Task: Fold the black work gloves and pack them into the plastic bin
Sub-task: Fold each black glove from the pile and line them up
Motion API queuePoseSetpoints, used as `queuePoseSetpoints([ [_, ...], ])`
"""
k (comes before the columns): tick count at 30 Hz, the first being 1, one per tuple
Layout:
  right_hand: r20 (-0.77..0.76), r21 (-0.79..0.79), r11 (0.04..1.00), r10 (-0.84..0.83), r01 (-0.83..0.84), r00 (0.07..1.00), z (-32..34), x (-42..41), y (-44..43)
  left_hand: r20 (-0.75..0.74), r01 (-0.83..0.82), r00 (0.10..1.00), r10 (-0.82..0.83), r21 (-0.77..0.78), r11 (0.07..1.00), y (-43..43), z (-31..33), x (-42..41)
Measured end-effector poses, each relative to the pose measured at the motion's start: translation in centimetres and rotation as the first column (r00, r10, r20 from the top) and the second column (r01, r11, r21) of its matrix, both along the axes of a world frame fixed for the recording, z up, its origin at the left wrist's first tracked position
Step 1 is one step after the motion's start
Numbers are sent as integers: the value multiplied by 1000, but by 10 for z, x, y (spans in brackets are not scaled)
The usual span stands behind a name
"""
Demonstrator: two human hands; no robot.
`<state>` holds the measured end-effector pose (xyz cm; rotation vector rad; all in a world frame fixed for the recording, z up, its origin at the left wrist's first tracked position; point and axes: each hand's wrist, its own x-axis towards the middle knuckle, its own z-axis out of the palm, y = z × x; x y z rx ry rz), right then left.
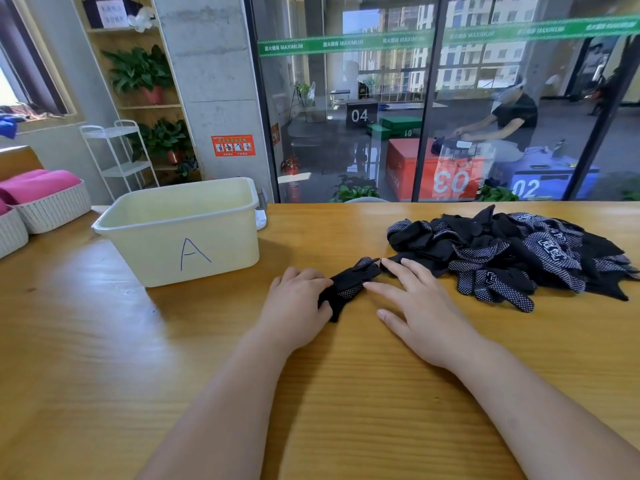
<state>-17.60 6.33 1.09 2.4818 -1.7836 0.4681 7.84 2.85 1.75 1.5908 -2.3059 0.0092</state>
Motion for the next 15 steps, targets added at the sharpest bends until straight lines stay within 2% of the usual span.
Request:
queuePoseSetpoints([
  [4,12,-34,997,73,-73,997,4,6,2,-60,-76,995,80,66,995,1,1,0],
  [8,5,72,978,197,-197,980,0,22,5,-137,-99,984,113,107,989,0,-3,0],
  [11,-30,144,970,201,-195,979,-4,28,5,-209,-90,973,98,46,995,-1,-4,2],
  [15,-46,128,972,204,-197,978,2,27,8,-239,-101,967,86,-53,993,-1,-5,0],
])
